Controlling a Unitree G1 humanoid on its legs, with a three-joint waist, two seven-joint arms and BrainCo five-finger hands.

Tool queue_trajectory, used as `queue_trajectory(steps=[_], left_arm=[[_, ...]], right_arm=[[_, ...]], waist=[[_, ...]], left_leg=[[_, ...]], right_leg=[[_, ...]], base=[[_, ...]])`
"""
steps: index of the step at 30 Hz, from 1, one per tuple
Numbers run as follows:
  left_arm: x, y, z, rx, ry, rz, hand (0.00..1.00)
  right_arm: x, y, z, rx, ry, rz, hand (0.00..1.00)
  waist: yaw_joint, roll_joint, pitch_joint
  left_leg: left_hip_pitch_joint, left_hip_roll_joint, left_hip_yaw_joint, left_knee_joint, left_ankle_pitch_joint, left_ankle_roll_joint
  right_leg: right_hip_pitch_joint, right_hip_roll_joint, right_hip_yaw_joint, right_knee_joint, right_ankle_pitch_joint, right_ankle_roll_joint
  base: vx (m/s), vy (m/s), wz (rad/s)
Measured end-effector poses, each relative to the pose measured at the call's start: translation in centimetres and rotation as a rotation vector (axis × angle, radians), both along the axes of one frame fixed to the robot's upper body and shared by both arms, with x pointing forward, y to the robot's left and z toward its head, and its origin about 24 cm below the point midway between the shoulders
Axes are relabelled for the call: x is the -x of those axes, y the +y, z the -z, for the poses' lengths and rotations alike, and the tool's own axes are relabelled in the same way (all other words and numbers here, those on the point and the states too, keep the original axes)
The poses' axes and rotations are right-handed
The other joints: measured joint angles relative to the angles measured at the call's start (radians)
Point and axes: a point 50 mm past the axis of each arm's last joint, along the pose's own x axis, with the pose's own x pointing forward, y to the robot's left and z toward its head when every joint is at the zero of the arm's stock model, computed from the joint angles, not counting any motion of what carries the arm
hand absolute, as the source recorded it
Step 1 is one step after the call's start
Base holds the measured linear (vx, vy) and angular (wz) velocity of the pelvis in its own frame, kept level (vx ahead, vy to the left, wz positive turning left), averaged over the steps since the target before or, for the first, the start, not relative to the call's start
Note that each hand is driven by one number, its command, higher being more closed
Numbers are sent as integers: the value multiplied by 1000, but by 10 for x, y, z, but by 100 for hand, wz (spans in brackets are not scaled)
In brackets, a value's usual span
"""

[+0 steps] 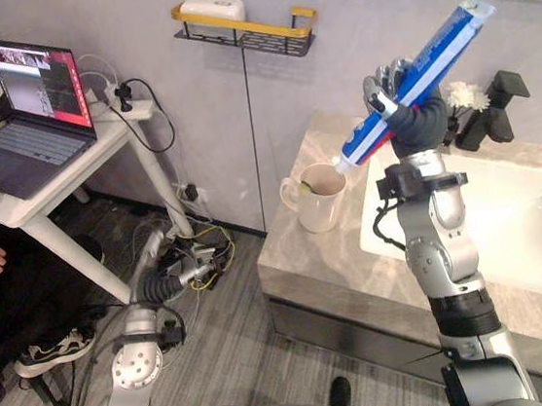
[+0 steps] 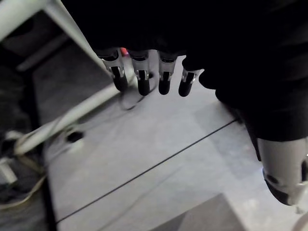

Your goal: Organize washtable

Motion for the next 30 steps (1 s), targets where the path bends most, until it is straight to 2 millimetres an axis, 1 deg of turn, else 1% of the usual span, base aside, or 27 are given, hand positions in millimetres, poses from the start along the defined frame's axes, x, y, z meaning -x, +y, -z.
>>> queue_trajectory(steps=[1, 2, 4, 6, 7, 8, 9, 10, 11, 15, 19, 25, 30], left_arm=[[3, 1, 9, 2, 46, -1, 0], [9, 2, 25, 11, 126, -6, 0], [20, 2, 48, 28, 251, -11, 0], [24, 2, 58, 32, 303, -7, 0], [33, 2, 73, 38, 383, -5, 0], [38, 2, 79, 41, 416, -6, 0], [46, 2, 89, 47, 477, -7, 0], [51, 2, 94, 49, 508, -8, 0], [60, 2, 104, 56, 573, -9, 0], [80, 8, 121, 95, 693, -70, 0], [90, 14, 129, 127, 746, -130, 0], [97, 19, 134, 149, 779, -183, 0], [101, 22, 137, 166, 803, -216, 0]], right_arm=[[-2, 0, -2, 14, -4, 8, 100], [-3, 0, -6, 30, -15, 10, 100], [-8, -1, -8, 78, -8, 32, 100], [-9, -1, -8, 100, 0, 37, 100], [-10, 3, -6, 118, 9, 22, 100], [-10, 5, -5, 126, 12, 14, 100], [-12, 10, -4, 157, 16, 14, 100], [-14, 12, -3, 173, 21, 12, 100], [-16, 15, -3, 200, 31, 9, 100], [-22, 22, 0, 237, 50, -3, 100], [-24, 22, 4, 246, 78, -1, 100], [-24, 23, 4, 276, 74, 15, 100], [-27, 21, 8, 279, 94, 24, 100]], waist=[[1, 0, 0], [2, -1, -1], [9, -1, -1], [14, -1, -1], [17, -1, -1], [17, -1, -1], [17, -1, -1], [17, -1, -1], [20, -2, 0], [23, -3, 0], [22, -3, 2], [20, -7, 27], [21, -7, 28]], left_leg=[[-1, 0, 0, 0, 0, 0], [-7, 0, 0, 0, 0, 0], [-9, 0, 0, -3, 0, 0], [-10, 1, 1, -5, 1, 0], [-10, 2, 2, -7, 1, 0], [-10, 2, 2, -7, 1, 0], [-10, 2, 4, -8, 1, 0], [-9, 2, 5, -9, 1, 0], [-10, 2, 7, -10, 1, 0], [-10, 4, 11, -9, 1, 0], [-11, 6, 11, -10, 2, -2], [-11, 6, 10, -14, 5, -3], [-10, 5, 9, -17, 5, -3]], right_leg=[[-1, 0, 0, 1, 0, 0], [-7, 0, 0, 3, 0, 0], [-12, 0, 0, 3, 1, 0], [-14, 0, 0, 3, 1, 0], [-15, 0, 0, 3, 1, -1], [-16, 0, 1, 3, 1, -1], [-17, 0, 2, 2, 1, 0], [-17, 0, 3, 2, 1, 0], [-19, 0, 5, 2, 2, -1], [-21, -1, 11, 2, 4, -3], [-23, 0, 13, 2, 4, -4], [-24, 0, 12, 2, 4, -4], [-25, 0, 11, 2, 4, -4]], base=[[36, 4, 0], [35, 0, 0], [43, -4, -1], [16, -2, -1], [0, 0, 0], [0, 0, 0], [8, 3, -4], [0, 4, -5], [-5, 4, -5], [-10, 3, -3], [0, 0, 0], [0, 0, 0], [0, 0, 0]])
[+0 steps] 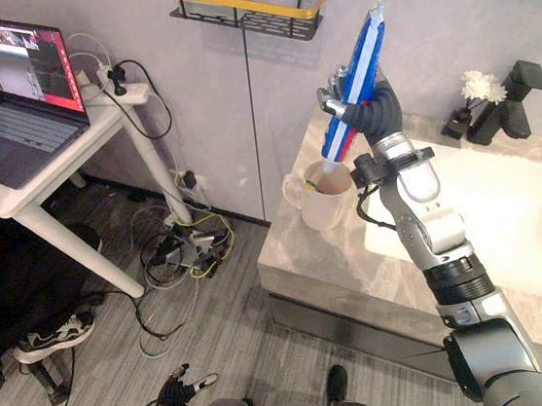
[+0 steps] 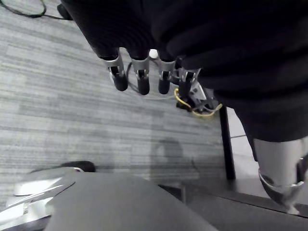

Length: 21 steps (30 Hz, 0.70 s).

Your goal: Organize washtable

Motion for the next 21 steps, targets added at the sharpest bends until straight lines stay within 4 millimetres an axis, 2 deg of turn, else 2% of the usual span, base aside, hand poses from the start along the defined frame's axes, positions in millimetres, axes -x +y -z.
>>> queue_trajectory(steps=[10, 21], left_arm=[[1, 0, 3, 7, 18, -15, 0], [-1, 2, 2, 5, 11, -30, 0]], right_arm=[[-2, -2, 10, 70, 31, 50, 100], [-2, -12, 35, 64, 117, 118, 100]], waist=[[0, 1, 1], [-2, 0, 30]], left_leg=[[0, 0, -1, 0, 0, 0], [0, -1, -14, -5, 6, -3]], right_leg=[[0, 0, 0, 0, 0, 0], [2, 1, -11, 0, 0, 0]], base=[[0, 0, 0], [1, -3, 2]])
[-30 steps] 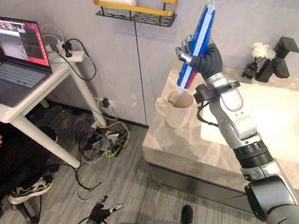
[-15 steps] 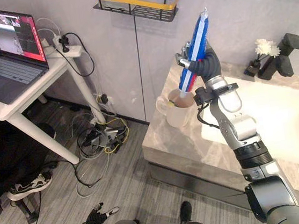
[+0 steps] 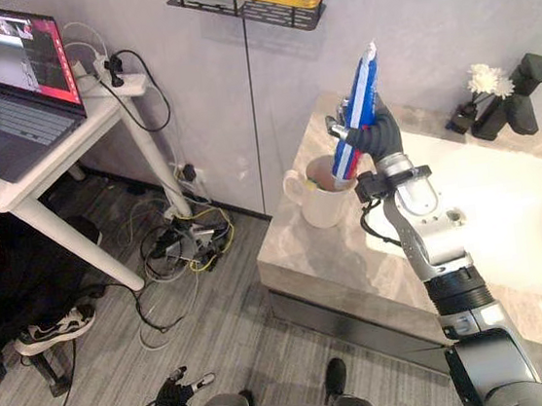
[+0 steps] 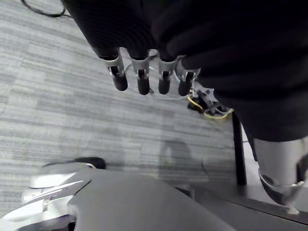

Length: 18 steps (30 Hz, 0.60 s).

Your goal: Organize washtable

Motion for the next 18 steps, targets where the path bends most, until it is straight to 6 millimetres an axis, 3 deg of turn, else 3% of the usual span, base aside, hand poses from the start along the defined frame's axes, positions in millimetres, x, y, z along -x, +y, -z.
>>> queue_trajectory(steps=[6, 13, 14, 18], left_arm=[[1, 0, 0, -2, 4, -1, 0], [0, 1, 0, -2, 3, 0, 0], [1, 1, 0, -2, 3, 0, 0], [1, 1, 0, -2, 4, 0, 0]], right_arm=[[8, -5, 28, -26, 93, 25, 100], [8, -12, 34, -59, 114, 61, 100], [8, -13, 34, -63, 113, 63, 0], [8, -12, 34, -77, 112, 65, 0]], waist=[[-2, -1, 1], [-9, -4, 2], [-12, -5, 3], [-17, -6, 4]], left_leg=[[19, -8, -5, -25, 9, 1], [35, -10, -11, -37, 9, 1], [35, -10, -14, -39, 10, 1], [35, -8, -13, -38, 13, 3]], right_leg=[[7, -2, -1, 0, -2, 3], [20, -4, -7, -1, -8, 8], [20, -5, -9, 0, -8, 8], [20, -6, -10, 0, -9, 8]], base=[[0, 0, 0], [2, 0, 1], [8, 0, 5], [12, -2, 1]])
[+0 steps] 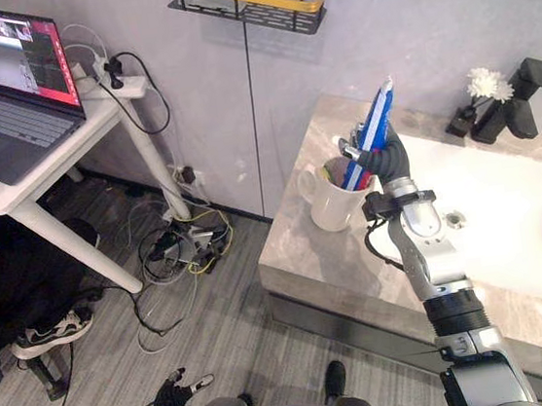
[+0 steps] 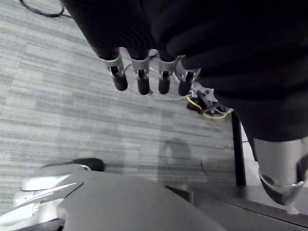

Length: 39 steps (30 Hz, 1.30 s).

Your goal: Organize washtable

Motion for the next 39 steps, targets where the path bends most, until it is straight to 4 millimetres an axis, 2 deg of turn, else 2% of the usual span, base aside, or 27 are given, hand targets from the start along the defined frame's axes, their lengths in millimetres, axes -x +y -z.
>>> queue_trajectory(steps=[5, 12, 18, 26, 28, 33, 39], left_arm=[[-2, 0, -1, 0, -9, -1, 0], [-3, 0, -2, 1, -17, -4, 0], [-3, 0, -2, 1, -18, -8, 0], [-3, 0, -2, 1, -18, -8, 0], [-3, 0, -2, 0, -18, -8, 0], [-3, 0, -1, -3, -9, -6, 0], [0, 2, 2, -6, 11, -15, 0]], right_arm=[[1, 2, -4, 0, -14, -8, 0], [11, 4, -33, -13, -147, -22, 0], [18, 6, -48, -18, -230, -36, 0], [22, 7, -56, -21, -270, -43, 0], [23, 4, -59, -26, -282, -32, 0], [38, -7, -79, -43, -403, 7, 0], [64, -35, -81, -46, -455, 135, 0]], waist=[[0, -8, 5], [0, -12, 7], [-3, -12, 7], [-4, -13, 6], [-5, -13, 6], [-13, -13, 6], [-29, -14, 5]], left_leg=[[-2, 0, 0, 9, 0, 0], [-4, 1, 2, 9, -1, 2], [-3, 2, 6, 9, -1, 2], [1, 2, 13, 15, -1, 2], [3, 2, 17, 15, -1, 2], [9, 2, 29, 15, -2, 2], [15, 2, 42, 13, -3, 2]], right_leg=[[0, 0, 0, 0, 0, 0], [1, 1, 1, 0, 0, 0], [1, 2, 3, 0, 1, -1], [1, 3, 10, 0, 1, -2], [1, 4, 14, 0, 2, -2], [0, 4, 28, 0, 4, -3], [-1, 6, 39, 0, 5, -3]], base=[[0, 0, 0], [0, 0, 0], [0, 0, 0], [0, 0, -1], [-5, 2, -6], [-9, 3, -7], [-3, 3, -5]])
